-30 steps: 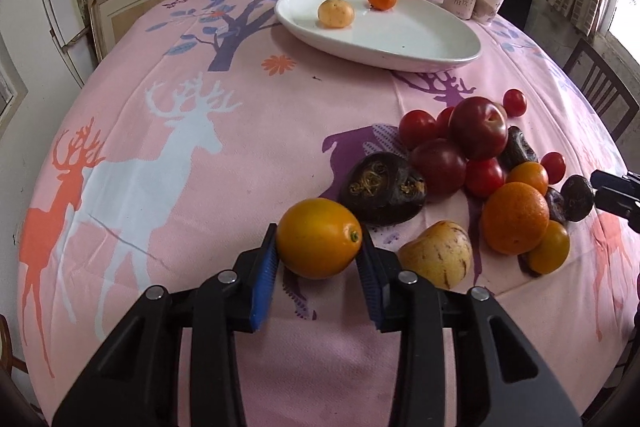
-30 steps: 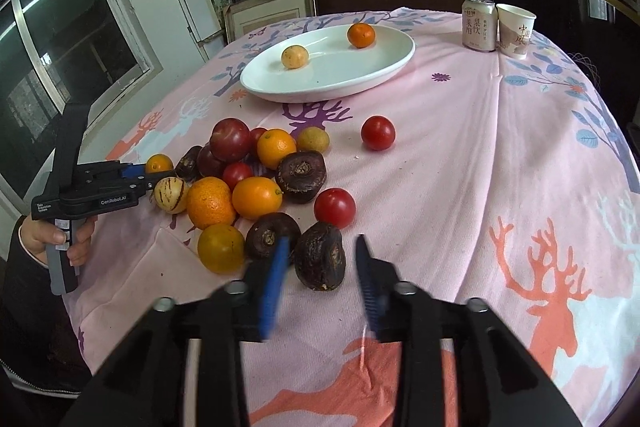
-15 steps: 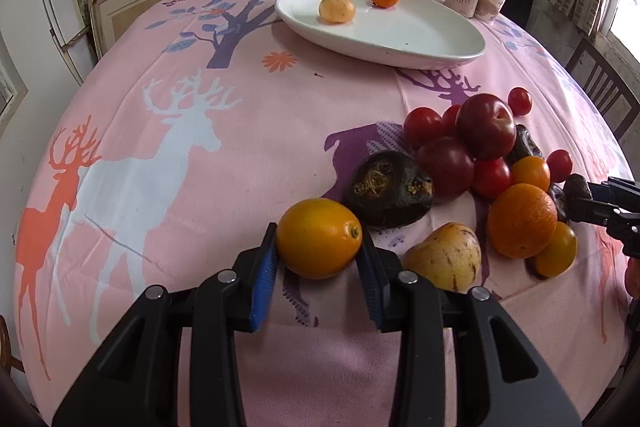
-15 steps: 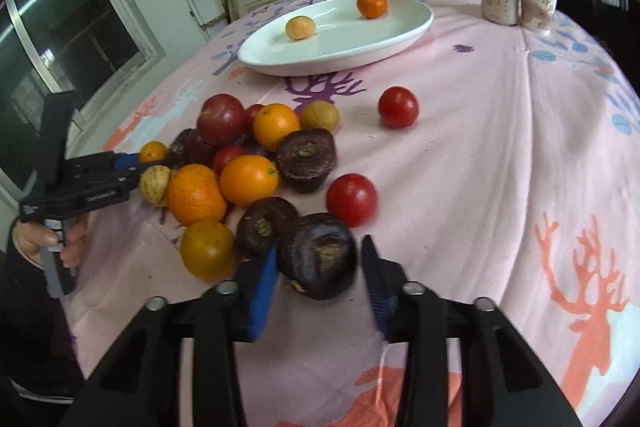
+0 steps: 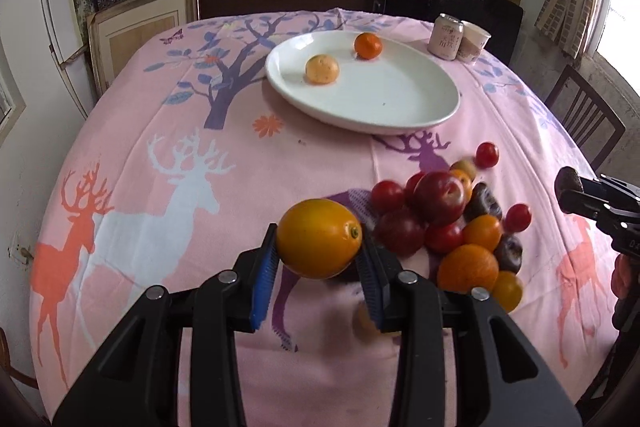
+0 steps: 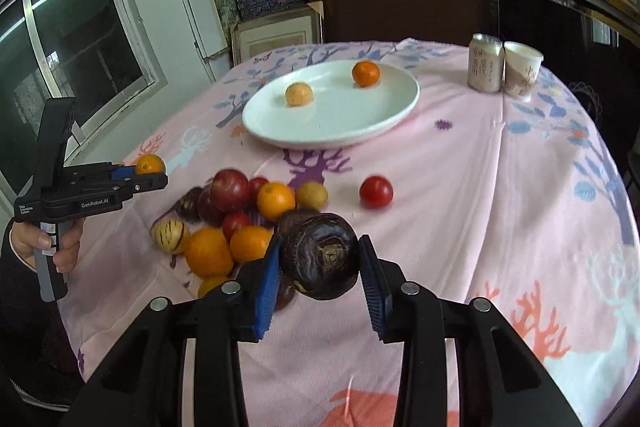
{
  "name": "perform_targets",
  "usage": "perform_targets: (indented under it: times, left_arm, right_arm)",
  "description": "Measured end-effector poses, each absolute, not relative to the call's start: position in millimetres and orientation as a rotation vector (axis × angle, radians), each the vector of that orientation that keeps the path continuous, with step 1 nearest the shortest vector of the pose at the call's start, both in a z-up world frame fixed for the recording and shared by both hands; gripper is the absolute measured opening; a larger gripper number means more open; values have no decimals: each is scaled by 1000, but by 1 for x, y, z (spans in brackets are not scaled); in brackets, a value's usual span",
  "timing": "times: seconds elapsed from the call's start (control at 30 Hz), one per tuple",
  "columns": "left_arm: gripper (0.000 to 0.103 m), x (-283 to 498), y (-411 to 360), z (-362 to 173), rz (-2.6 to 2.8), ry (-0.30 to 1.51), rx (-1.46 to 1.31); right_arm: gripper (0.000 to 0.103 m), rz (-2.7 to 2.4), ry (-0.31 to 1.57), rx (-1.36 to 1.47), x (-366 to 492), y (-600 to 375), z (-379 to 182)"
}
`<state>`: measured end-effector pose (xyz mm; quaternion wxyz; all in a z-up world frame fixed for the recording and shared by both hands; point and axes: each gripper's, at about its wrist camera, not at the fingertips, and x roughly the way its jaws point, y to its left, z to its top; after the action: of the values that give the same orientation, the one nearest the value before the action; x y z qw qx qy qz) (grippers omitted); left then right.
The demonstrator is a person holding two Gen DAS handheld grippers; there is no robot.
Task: Organize fruits
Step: 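Place the dark fruit with the right gripper while the left places the tomato on the plate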
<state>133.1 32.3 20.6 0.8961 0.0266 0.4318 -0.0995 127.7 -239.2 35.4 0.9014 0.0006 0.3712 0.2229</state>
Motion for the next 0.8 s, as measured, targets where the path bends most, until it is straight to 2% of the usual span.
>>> perform_targets:
  times: [0.17, 0.57, 0.6, 0.63, 0.67, 0.7, 0.8]
  left_arm:
    - [37, 186, -5, 38, -221, 878, 69]
    - [38, 293, -27, 1, -126, 990, 7]
    - [60, 296, -26, 0, -114, 993, -2]
    - [70, 296, -23, 1, -95, 987, -19]
    - [86, 294, -20, 6, -94, 955, -40]
    - [91, 289, -17, 12, -91, 924, -53]
    - [91, 275, -13, 24, -110, 882, -49]
  right_arm:
    - [38, 446, 698, -76, 178, -207, 51]
    - [39, 337, 820, -74, 274, -181, 6]
    - [42, 332, 830, -46, 277, -184, 5]
    - [51, 330, 834, -15, 278, -189, 5]
    - [52, 329, 826, 3, 275, -193, 6]
    - [52, 330, 816, 0, 270, -196, 7]
    - [53, 324, 809, -14, 254, -207, 11]
